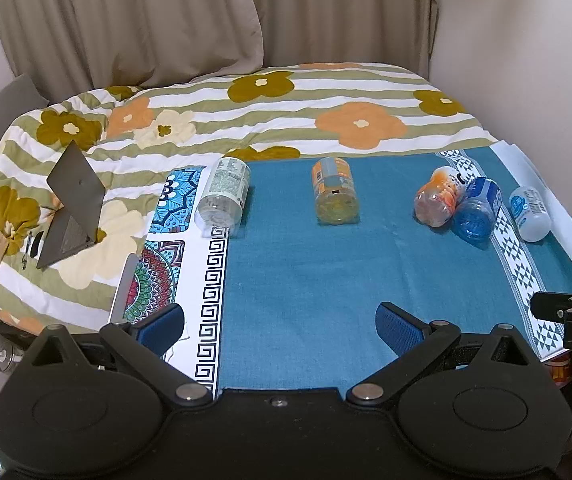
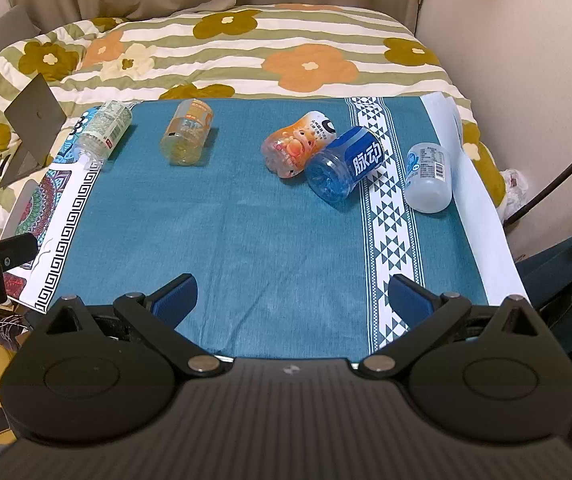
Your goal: Flip cup upright
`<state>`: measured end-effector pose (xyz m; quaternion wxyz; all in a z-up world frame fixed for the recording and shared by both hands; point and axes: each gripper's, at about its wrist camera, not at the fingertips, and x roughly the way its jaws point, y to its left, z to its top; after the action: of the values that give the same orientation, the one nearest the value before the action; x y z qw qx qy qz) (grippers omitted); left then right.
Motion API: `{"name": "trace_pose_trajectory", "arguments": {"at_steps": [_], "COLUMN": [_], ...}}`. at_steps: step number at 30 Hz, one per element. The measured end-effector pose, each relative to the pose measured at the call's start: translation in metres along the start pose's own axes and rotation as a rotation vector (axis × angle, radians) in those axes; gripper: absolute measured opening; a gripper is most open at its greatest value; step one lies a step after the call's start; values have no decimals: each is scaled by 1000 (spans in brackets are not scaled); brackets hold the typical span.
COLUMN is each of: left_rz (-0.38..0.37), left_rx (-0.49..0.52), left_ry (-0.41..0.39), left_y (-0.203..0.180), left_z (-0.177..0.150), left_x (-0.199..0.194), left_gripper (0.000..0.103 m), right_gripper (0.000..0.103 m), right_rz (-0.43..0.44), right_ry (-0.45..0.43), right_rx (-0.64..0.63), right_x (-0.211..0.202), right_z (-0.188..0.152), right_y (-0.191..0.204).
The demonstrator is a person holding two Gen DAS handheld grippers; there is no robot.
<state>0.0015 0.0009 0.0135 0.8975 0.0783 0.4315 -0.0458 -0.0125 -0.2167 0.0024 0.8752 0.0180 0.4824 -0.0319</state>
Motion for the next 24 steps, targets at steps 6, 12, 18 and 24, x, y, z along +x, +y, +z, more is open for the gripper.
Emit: {"name": "trace_pose_trajectory", "arguments": {"at_steps": [6, 12, 18, 24], "left_rz": [3, 4, -5, -56], "left_rx": [0, -1, 9, 42], "left_ry": [-6, -9, -6, 2], "left_y": [0, 1, 2, 3], "left_z": [-1, -1, 0, 3], "left_x": [-2, -5, -7, 3], "left_gripper": [103, 103, 103, 103], "right_gripper": [103, 103, 103, 103], "right_rz": [-1, -1, -5, -15], "right_ry": [-3, -5, -9, -16], "right_rx": [4, 5, 11, 47], "right_x": [-2, -3, -8, -4], "right_z": [-1, -1, -1, 0], "right_y": [0, -1, 0, -8]}}
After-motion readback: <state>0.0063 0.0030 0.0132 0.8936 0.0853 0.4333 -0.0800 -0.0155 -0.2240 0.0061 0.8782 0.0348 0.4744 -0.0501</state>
